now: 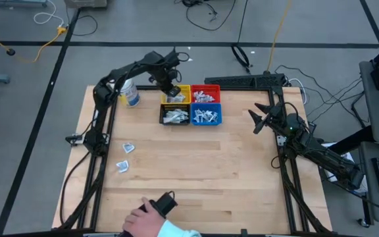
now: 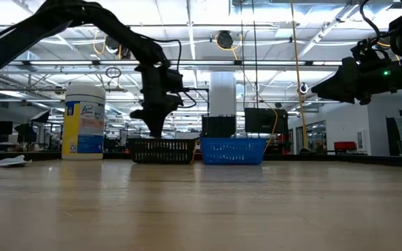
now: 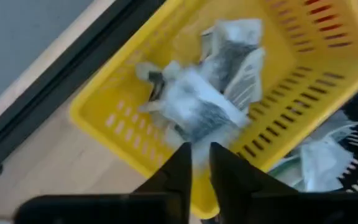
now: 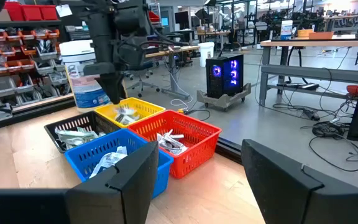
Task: Pick & Place First Aid Supplies
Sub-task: Put the gray towelette pack into the yellow basket
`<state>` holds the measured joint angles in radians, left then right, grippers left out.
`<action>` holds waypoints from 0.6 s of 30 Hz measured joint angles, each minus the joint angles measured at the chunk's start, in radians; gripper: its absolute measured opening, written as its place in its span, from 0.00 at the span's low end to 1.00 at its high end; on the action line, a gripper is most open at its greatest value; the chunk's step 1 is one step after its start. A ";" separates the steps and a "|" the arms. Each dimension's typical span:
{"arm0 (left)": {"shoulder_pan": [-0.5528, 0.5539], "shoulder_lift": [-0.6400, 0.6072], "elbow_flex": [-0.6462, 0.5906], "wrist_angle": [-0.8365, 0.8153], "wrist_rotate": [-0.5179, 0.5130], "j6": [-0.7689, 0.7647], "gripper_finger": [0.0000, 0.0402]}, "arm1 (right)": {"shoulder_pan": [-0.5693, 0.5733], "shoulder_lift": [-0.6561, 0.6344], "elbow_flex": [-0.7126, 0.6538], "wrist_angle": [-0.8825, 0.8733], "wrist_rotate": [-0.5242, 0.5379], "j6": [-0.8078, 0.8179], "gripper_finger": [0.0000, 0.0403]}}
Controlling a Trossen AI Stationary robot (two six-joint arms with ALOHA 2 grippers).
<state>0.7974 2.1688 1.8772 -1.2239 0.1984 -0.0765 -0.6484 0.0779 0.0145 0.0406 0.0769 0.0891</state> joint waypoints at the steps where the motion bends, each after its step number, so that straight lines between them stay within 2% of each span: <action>1: -0.002 0.000 0.003 0.005 0.001 0.004 0.17 | 0.000 0.000 0.000 0.000 0.000 0.000 0.57; 10: -0.007 -0.002 0.029 -0.016 -0.004 -0.020 0.50 | 0.000 0.000 0.000 0.000 0.000 0.000 0.57; 14: -0.022 -0.051 0.034 -0.089 -0.024 -0.072 0.58 | 0.000 0.000 0.000 0.000 0.000 0.000 0.57; 18: -0.075 -0.108 0.017 -0.134 -0.043 -0.125 0.61 | 0.000 0.000 0.000 0.000 0.000 0.000 0.57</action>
<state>0.7223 2.0606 1.8946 -1.3578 0.1552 -0.2018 -0.6485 0.0780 0.0143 0.0406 0.0769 0.0891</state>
